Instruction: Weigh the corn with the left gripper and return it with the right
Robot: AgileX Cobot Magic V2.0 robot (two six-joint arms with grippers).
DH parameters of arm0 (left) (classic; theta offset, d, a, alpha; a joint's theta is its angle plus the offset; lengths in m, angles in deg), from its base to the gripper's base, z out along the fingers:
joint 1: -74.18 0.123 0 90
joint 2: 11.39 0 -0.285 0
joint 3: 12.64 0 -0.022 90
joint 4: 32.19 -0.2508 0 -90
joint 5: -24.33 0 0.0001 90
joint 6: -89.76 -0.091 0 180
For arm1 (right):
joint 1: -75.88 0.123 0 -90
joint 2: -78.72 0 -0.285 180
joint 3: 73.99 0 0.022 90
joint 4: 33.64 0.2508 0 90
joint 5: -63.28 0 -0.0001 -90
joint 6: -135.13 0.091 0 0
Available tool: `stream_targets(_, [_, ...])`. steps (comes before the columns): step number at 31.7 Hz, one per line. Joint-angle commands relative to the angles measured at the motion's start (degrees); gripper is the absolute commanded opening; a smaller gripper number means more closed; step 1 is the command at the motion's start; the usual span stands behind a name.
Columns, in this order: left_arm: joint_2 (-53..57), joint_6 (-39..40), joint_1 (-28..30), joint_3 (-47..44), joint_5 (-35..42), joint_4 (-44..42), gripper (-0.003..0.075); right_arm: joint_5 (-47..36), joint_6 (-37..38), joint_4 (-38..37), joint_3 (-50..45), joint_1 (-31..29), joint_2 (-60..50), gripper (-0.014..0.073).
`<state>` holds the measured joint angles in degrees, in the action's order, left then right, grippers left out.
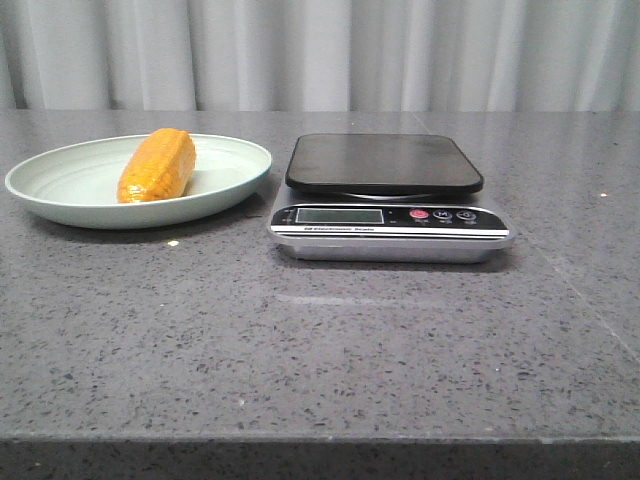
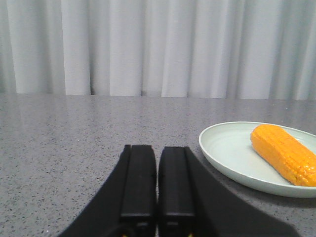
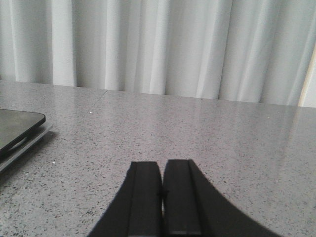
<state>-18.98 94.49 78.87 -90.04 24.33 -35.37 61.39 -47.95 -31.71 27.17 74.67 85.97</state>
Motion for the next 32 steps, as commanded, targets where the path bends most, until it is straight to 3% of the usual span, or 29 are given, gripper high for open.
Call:
stream_targets(1, [1.15,0.04,-0.36,-0.39,4.83,0.57,0.0127,-4.29,-0.4,-0.8,0.48,-0.41,-1.0,0.0171])
stream_targets(24, [1.15,0.04,-0.36,-0.39,5.25,0.57,0.0127,-4.29,-0.4,-0.8,0.48,-0.41,-1.0,0.0171])
stream_targets(32, [1.15,0.04,-0.36,3.74,10.65,1.63,0.0127,-4.29,-0.4,-0.8,0.48,-0.41,-1.0,0.0171])
